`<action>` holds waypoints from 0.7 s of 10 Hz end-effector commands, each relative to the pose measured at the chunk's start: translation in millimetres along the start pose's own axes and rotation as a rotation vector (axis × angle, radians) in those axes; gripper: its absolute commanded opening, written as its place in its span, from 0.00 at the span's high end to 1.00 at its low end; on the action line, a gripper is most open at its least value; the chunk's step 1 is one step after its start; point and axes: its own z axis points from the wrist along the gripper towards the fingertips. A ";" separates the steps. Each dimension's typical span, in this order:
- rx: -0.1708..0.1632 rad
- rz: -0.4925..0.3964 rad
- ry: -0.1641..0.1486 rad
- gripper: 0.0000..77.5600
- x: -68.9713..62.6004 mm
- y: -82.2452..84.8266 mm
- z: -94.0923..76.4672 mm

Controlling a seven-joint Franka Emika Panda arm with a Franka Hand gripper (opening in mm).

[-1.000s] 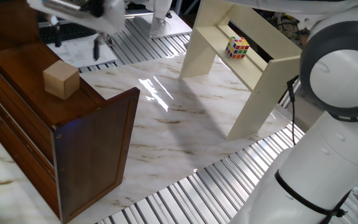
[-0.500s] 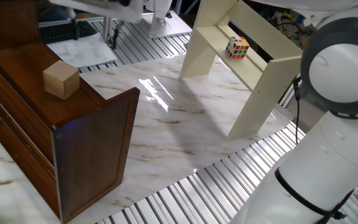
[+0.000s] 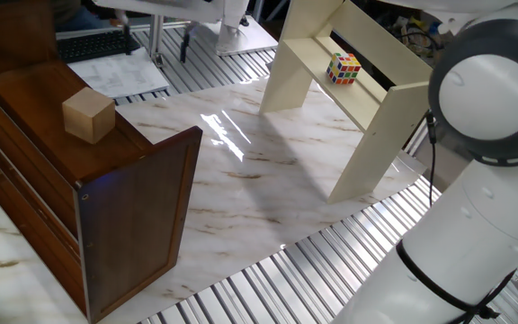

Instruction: Put the object on the shelf

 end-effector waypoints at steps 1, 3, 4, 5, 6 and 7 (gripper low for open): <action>0.000 -0.073 -0.006 0.00 -18.2 -16.4 13.3; -0.005 -0.107 -0.013 0.00 -29.2 -29.7 21.2; -0.006 -0.113 -0.013 0.00 -30.4 -31.6 22.4; -0.013 -0.153 -0.012 0.00 -35.6 -40.6 27.3; -0.014 -0.168 -0.012 0.00 -36.9 -43.7 28.7; -0.014 -0.182 -0.012 0.00 -37.5 -45.0 29.4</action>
